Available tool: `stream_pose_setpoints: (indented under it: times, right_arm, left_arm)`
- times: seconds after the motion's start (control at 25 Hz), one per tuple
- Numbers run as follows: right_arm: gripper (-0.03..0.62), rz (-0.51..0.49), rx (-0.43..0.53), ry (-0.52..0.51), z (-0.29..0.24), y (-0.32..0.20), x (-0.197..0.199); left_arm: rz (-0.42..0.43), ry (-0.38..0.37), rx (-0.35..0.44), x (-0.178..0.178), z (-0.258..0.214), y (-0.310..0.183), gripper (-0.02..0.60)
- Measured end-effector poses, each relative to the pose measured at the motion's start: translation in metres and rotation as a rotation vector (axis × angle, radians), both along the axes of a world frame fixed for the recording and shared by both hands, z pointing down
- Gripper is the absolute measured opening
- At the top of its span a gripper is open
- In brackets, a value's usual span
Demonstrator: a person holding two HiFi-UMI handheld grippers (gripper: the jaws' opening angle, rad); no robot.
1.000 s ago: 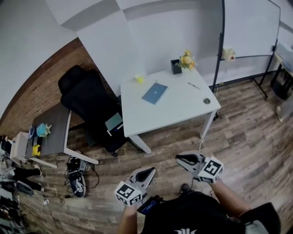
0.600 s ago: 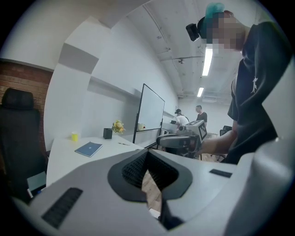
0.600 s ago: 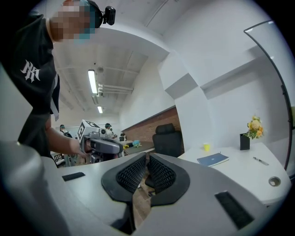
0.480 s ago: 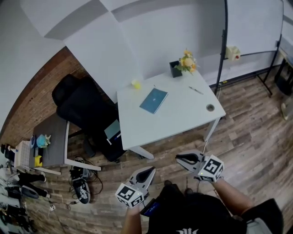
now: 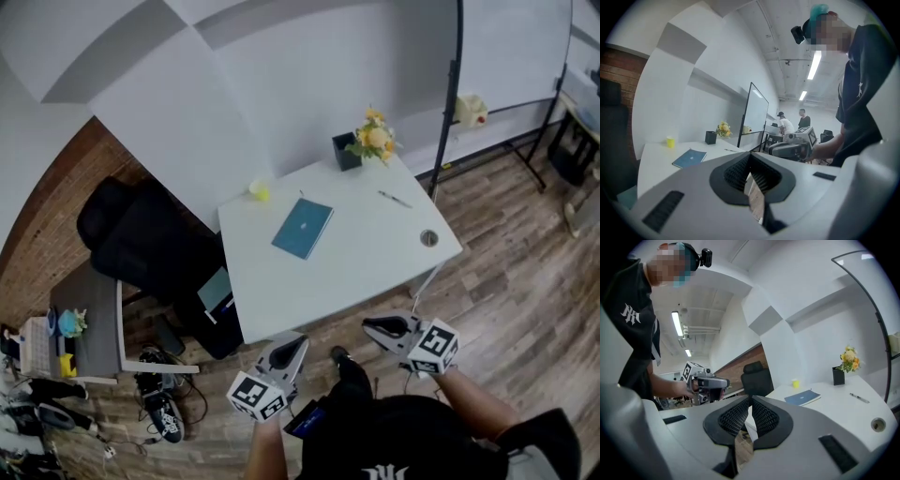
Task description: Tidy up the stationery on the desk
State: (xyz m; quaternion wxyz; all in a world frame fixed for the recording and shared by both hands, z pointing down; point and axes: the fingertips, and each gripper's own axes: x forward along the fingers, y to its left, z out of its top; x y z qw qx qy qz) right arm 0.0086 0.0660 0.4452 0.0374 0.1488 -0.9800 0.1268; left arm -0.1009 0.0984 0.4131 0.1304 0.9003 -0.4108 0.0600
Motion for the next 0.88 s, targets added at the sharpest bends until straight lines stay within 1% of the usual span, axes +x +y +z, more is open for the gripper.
stream_pose_setpoints:
  times: [0.12,0.24,0.4,0.6,0.72,0.88]
  right_arm:
    - [0.046,0.004,0.006,0.014,-0.006,-0.034,-0.018]
    - [0.046,0.016,0.001,0.026,-0.012,-0.068,-0.035]
    - [0.046,0.031,0.002,0.018,-0.017,-0.114,-0.059]
    - [0.046,0.08,-0.005,0.027,-0.016,-0.159,-0.084]
    - [0.046,0.107,-0.031,0.034,-0.016,-0.184,-0.092]
    - [0.046,0.134,-0.082,0.027,-0.011,-0.206,-0.098]
  left_arm:
    - [0.011,0.0,-0.005,-0.019,-0.004,-0.036,-0.003]
    - [0.027,-0.015,-0.033,-0.039,-0.002,-0.07,-0.003]
    - [0.025,-0.031,-0.053,-0.069,-0.002,-0.117,-0.003]
    - [0.051,-0.051,-0.087,-0.101,0.015,-0.164,-0.003]
    - [0.057,-0.067,-0.104,-0.113,0.026,-0.192,-0.003]
    - [0.081,-0.096,-0.128,-0.116,0.04,-0.219,-0.003]
